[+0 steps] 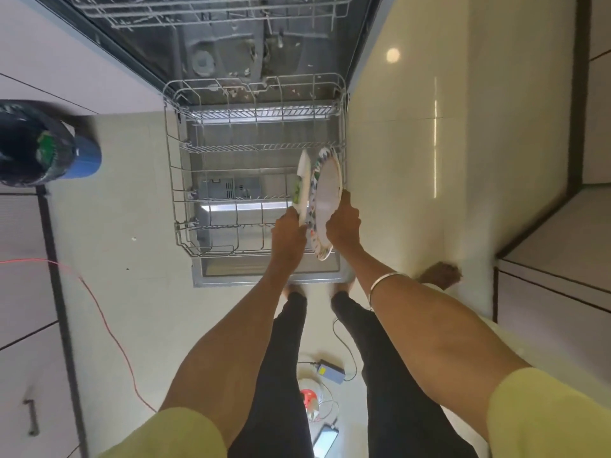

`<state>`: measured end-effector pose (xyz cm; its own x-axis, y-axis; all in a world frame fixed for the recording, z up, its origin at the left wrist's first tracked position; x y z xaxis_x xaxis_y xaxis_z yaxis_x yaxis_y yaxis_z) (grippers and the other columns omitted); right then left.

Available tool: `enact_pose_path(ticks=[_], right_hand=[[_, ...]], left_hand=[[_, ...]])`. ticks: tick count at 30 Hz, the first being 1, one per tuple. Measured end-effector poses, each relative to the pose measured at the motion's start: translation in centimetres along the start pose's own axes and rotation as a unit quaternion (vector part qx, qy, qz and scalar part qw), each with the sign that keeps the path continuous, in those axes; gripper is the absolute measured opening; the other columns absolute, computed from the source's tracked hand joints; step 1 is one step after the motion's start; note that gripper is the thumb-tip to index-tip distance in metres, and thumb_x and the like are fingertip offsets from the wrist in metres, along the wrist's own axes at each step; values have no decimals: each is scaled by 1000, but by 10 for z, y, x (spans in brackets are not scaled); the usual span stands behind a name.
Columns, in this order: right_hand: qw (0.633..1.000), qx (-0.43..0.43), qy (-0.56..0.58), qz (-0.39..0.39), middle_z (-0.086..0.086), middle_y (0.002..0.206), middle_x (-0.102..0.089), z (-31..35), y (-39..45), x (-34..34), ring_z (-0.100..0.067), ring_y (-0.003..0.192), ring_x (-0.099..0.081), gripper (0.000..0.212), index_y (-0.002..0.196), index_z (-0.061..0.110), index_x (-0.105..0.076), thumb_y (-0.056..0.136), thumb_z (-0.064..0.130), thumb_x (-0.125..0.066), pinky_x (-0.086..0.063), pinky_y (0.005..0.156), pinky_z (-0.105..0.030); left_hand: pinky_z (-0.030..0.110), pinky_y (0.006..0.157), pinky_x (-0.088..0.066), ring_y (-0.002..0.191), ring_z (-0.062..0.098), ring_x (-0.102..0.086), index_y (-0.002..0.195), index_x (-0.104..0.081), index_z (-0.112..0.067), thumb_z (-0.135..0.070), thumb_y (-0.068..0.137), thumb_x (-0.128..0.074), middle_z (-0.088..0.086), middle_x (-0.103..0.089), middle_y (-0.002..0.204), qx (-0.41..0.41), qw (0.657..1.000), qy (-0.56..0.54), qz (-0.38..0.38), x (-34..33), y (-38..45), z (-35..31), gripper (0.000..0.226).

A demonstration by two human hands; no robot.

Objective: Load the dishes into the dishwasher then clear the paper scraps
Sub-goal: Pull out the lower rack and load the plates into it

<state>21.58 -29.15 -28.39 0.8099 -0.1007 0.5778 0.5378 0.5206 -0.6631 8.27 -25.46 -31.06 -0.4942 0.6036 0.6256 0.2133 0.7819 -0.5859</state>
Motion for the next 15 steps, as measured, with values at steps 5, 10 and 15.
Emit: enact_pose_path(ticks=[5, 10, 15], right_hand=[[1000, -21, -4, 23, -20, 126, -59, 0, 5, -3, -36, 112, -60, 45, 139, 6, -38, 96, 6, -53, -49, 91, -41], [997, -49, -1, 66, -20, 134, -54, -9, 4, -1, -38, 120, -56, 52, 141, 5, -33, 97, 15, -57, -49, 95, -40], [997, -64, 13, 35, -20, 141, -46, -10, -8, 11, -38, 125, -52, 78, 149, 7, -19, 90, 23, -67, -47, 99, -43]], left_hand=[[48, 70, -62, 92, 33, -71, 119, -48, -13, -24, 92, -67, 12, -65, 116, -36, 998, 54, -5, -25, -4, 4, 35], [49, 74, -61, 98, 35, -67, 125, -46, -8, -30, 96, -60, 14, -58, 123, -36, 996, 85, -4, -16, -14, 2, 39], [50, 77, -60, 104, 35, -65, 129, -44, -9, -37, 95, -60, 13, -57, 125, -30, 997, 68, -3, 1, -28, -1, 47]])
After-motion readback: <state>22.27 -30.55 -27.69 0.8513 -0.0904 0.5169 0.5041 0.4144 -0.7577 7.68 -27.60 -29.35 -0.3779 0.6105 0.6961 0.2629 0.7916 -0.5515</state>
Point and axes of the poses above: each hand's wrist, its own y-axis towards the middle knuckle, its own x-axis out of the back of the hand, z = x × y, the point moved 5 cm from there along y, towards the middle knuckle
